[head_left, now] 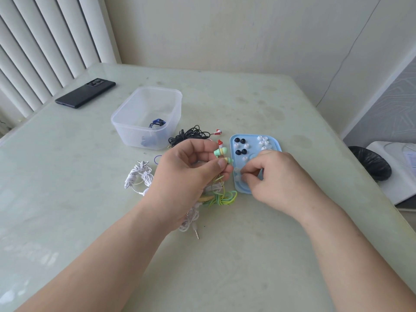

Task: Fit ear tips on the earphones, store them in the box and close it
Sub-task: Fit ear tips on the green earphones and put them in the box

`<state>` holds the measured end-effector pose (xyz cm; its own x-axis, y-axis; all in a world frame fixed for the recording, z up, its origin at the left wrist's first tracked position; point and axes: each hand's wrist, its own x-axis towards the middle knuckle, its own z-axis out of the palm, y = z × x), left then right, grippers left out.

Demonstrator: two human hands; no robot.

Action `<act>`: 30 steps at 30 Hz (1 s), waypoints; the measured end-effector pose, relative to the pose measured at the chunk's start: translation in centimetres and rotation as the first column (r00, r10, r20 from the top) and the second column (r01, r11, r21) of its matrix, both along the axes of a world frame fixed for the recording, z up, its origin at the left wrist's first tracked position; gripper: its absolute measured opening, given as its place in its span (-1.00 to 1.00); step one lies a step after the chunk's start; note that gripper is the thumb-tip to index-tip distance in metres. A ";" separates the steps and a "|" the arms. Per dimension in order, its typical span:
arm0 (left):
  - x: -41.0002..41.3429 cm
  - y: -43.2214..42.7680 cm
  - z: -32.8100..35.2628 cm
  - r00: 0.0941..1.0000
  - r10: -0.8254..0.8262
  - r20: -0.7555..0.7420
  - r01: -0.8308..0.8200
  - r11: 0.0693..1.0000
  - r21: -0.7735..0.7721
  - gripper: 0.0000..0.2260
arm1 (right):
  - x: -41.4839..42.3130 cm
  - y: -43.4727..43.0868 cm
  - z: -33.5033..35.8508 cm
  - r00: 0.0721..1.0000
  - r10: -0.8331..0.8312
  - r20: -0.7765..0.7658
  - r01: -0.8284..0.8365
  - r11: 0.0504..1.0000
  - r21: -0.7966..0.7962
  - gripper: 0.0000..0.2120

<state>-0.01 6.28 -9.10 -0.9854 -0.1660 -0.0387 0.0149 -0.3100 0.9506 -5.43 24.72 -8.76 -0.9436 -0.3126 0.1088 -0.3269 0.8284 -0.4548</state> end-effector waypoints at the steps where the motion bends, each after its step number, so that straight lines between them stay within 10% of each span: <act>1: 0.0 0.0 0.0 1.000 -0.004 0.000 0.004 1.000 0.004 -0.80 | 0.0 0.1 -0.1 1.000 0.004 -0.017 -0.004 1.000 -0.026 -0.88; 11: -0.1 -0.4 0.2 1.000 -0.003 -0.028 0.005 0.999 0.051 -0.79 | 1.2 -0.8 1.6 0.961 0.177 0.211 0.047 0.650 -0.758 -0.86; 30: -0.1 -0.4 0.2 0.995 -0.020 -0.093 0.016 0.999 -0.047 -0.79 | 1.4 -1.4 1.6 0.926 0.217 0.309 0.205 0.396 -0.895 -0.81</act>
